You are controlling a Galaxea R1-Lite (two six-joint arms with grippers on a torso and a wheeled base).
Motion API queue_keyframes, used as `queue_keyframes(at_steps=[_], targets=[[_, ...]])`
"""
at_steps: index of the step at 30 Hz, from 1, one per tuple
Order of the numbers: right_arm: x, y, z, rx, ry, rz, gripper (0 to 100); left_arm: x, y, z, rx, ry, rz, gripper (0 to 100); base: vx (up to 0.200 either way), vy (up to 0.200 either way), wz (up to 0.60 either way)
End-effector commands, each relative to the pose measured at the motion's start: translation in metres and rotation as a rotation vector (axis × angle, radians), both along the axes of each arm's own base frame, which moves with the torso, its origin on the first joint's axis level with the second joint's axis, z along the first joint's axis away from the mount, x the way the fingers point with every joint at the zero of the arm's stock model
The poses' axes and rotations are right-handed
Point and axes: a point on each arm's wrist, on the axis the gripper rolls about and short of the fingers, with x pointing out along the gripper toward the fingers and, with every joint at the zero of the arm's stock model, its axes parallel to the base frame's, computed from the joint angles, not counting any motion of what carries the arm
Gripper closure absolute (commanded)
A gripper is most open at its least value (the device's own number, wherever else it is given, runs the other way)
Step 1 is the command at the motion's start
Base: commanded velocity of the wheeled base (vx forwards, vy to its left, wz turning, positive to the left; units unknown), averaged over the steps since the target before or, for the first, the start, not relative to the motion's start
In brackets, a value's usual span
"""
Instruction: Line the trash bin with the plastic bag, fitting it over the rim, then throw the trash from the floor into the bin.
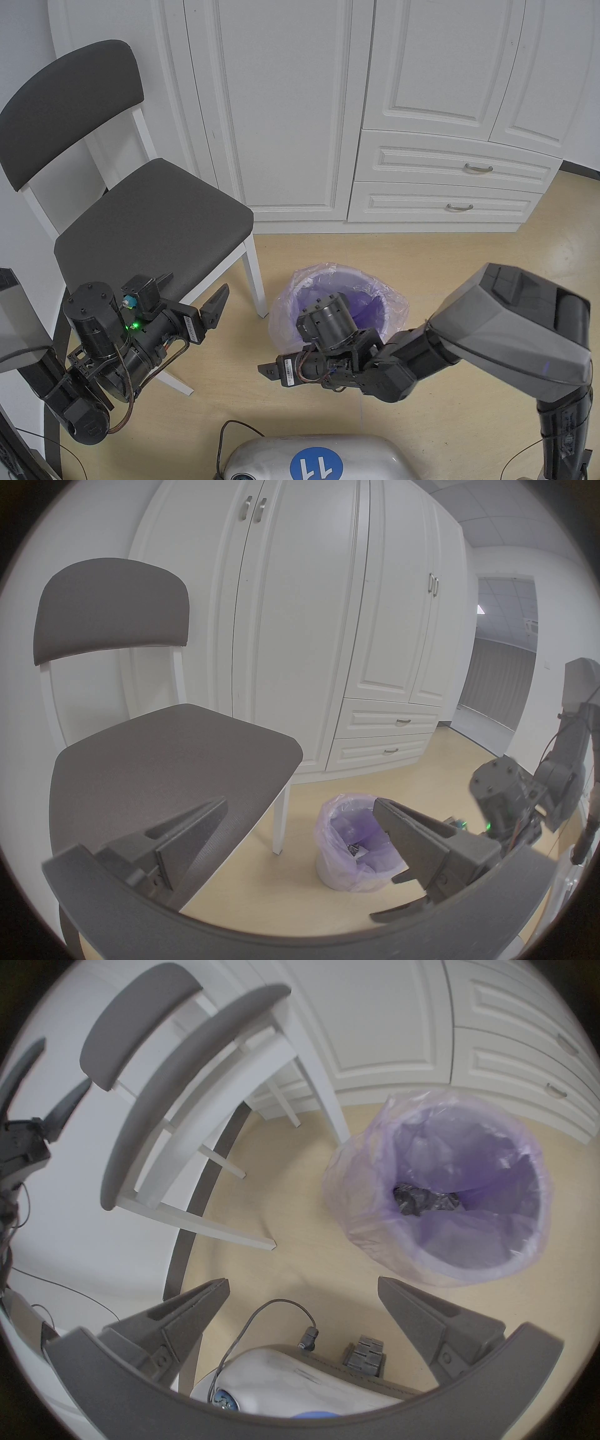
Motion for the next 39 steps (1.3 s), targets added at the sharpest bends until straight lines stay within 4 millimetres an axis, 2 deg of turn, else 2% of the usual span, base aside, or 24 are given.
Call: queue_keyframes(at_steps=[1,4,7,8,9,10,11,12,17,19,20,21,22,23,24,27,33,35,38,39], targets=[[-0.016,-0.043,0.046,0.069,-0.12,-0.102,0,-0.002,-0.001,0.001,0.0,-0.003,-0.009,0,0.0,0.0,0.0],[-0.016,-0.054,0.049,0.09,-0.145,-0.129,0,-0.002,-0.002,0.0,0.002,0.001,-0.009,0,0.0,0.0,0.0],[-0.017,-0.073,0.054,0.112,-0.189,-0.186,0,-0.002,-0.002,-0.001,0.004,0.005,-0.007,0,0.0,0.0,0.0],[-0.017,-0.073,0.054,0.112,-0.189,-0.186,0,-0.002,-0.002,-0.001,0.004,0.005,-0.007,0,0.0,0.0,0.0],[-0.019,-0.083,0.056,0.111,-0.217,-0.234,0,-0.003,-0.002,0.0,-0.002,0.003,-0.004,0,0.0,0.0,0.0],[-0.019,-0.083,0.056,0.111,-0.217,-0.234,0,-0.003,-0.002,0.0,-0.002,0.003,-0.004,0,0.0,0.0,0.0],[-0.023,-0.097,0.062,0.116,-0.262,-0.291,0,-0.008,0.001,0.002,-0.003,0.003,0.01,0,0.0,0.0,0.0],[-0.023,-0.099,0.063,0.118,-0.269,-0.297,0,-0.008,0.001,0.003,-0.004,0.0,0.013,0,0.0,0.0,0.0],[-0.033,-0.156,0.09,0.167,-0.373,-0.428,0,-0.019,0.009,0.019,-0.034,-0.053,0.059,0,0.0,0.0,0.0],[-0.039,-0.178,0.1,0.153,-0.411,-0.471,0,-0.023,0.013,0.022,-0.037,-0.061,0.066,0,0.0,0.0,0.0],[-0.039,-0.181,0.101,0.149,-0.416,-0.479,0,-0.024,0.014,0.022,-0.037,-0.063,0.068,0,0.0,0.0,0.0],[-0.046,-0.202,0.108,0.114,-0.452,-0.522,0,-0.029,0.019,0.026,-0.042,-0.075,0.078,0,0.0,0.0,0.0],[-0.05,-0.212,0.11,0.09,-0.473,-0.542,0,-0.032,0.022,0.029,-0.047,-0.083,0.083,0,0.0,0.0,0.0],[-0.052,-0.215,0.111,0.081,-0.482,-0.547,0,-0.034,0.023,0.03,-0.049,-0.087,0.085,0,0.0,0.0,0.0],[-0.061,-0.231,0.118,0.05,-0.555,-0.566,0,-0.038,0.03,0.033,-0.053,-0.101,0.106,0,0.0,0.0,0.0],[-0.075,-0.256,0.131,0.019,-0.728,-0.609,0,-0.044,0.043,0.04,-0.055,-0.132,0.152,0,0.0,0.0,0.0],[-0.097,-0.283,0.144,0.001,-0.961,-0.695,0,-0.053,0.063,0.053,-0.015,-0.205,0.235,0,0.0,0.0,0.0],[-0.1,-0.286,0.146,0.007,-0.987,-0.71,0,-0.054,0.065,0.055,-0.007,-0.217,0.246,0,0.0,0.0,0.0],[-0.115,-0.295,0.157,0.019,-1.04,-0.752,0,-0.064,0.075,0.074,-0.009,-0.311,0.305,0,0.0,0.0,0.0],[-0.115,-0.295,0.157,0.019,-1.04,-0.752,0,-0.064,0.075,0.074,-0.009,-0.311,0.305,0,0.0,0.0,0.0]])
